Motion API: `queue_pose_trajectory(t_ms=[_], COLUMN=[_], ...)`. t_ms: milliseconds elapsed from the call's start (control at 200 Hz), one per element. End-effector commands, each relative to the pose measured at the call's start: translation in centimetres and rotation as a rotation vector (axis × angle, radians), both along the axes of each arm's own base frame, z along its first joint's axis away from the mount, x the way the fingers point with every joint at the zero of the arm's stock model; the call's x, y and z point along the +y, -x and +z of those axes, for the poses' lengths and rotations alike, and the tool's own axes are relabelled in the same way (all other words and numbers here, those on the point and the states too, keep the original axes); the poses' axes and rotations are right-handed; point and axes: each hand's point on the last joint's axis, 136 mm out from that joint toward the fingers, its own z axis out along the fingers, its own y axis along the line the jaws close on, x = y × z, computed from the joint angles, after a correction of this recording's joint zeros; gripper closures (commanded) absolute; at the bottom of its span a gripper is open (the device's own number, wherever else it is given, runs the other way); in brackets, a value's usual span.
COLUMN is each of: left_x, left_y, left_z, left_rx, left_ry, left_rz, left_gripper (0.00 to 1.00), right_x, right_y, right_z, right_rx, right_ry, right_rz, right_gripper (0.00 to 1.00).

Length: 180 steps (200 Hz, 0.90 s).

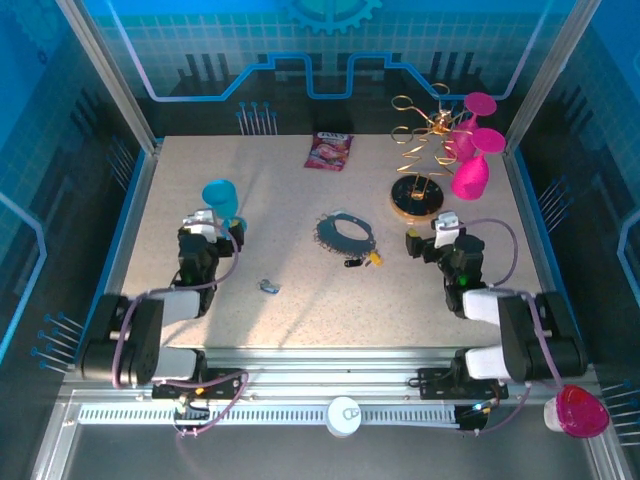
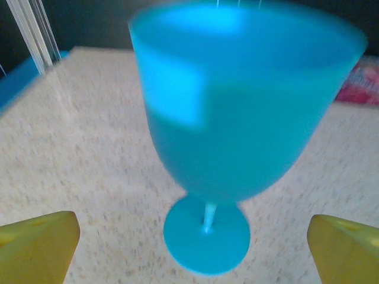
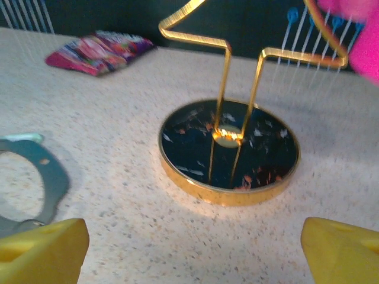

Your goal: Put the keys on the keyring

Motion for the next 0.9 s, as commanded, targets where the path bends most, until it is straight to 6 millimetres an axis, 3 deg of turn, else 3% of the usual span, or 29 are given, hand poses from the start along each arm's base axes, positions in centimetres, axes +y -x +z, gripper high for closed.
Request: queue_pose_trajectory(t_ms=[0, 90, 210, 250, 315, 480, 685, 896], left_x=[-0.1, -0.8, -1.7, -2.0, -2.7, -7.3, -12.4, -16.7], left_y=[0.8, 1.4, 2.4, 2.8, 3.7, 5.3, 7.0, 8.1], left_z=[3.4, 5.0, 6.1, 6.2, 6.2, 6.7, 6.6, 4.5], left_rx=[-0.06, -0.065, -0.042, -0.019, 0.042, 0.14, 0.247, 0.395], left_ry=[0.03, 0.071, 0.21, 0.263, 0.38, 0.624, 0.571, 0.485], left_rz=[-0.004, -0.037, -0.06, -0.063, -0.07, -0.246, -0.365, -0.424], left_gripper=[0.01, 0.01, 0.01, 0.01, 0.01, 0.01, 0.01, 0.05], right_x=[1.7, 2.4, 3.5, 3.8, 4.1, 6.8, 9.9, 11.6], right_y=[0.6, 1.3, 2.3, 2.7, 3.6, 6.5, 9.4, 10.7], right_z=[4.2, 6.5, 7.7, 7.3, 5.9, 3.4, 2.2, 1.7], right_rx=[-0.081, -0.07, 0.018, 0.081, 0.225, 0.539, 0.669, 0.726], right_ry=[0.028, -0.085, -0.237, -0.275, -0.331, -0.319, -0.165, -0.151], right_rz=[0.027, 0.016, -0.006, -0.028, -0.08, -0.054, 0.016, 0.024], right_gripper=[0.07, 0.1, 0.19, 0.26, 0.29, 0.37, 0.36, 0.43])
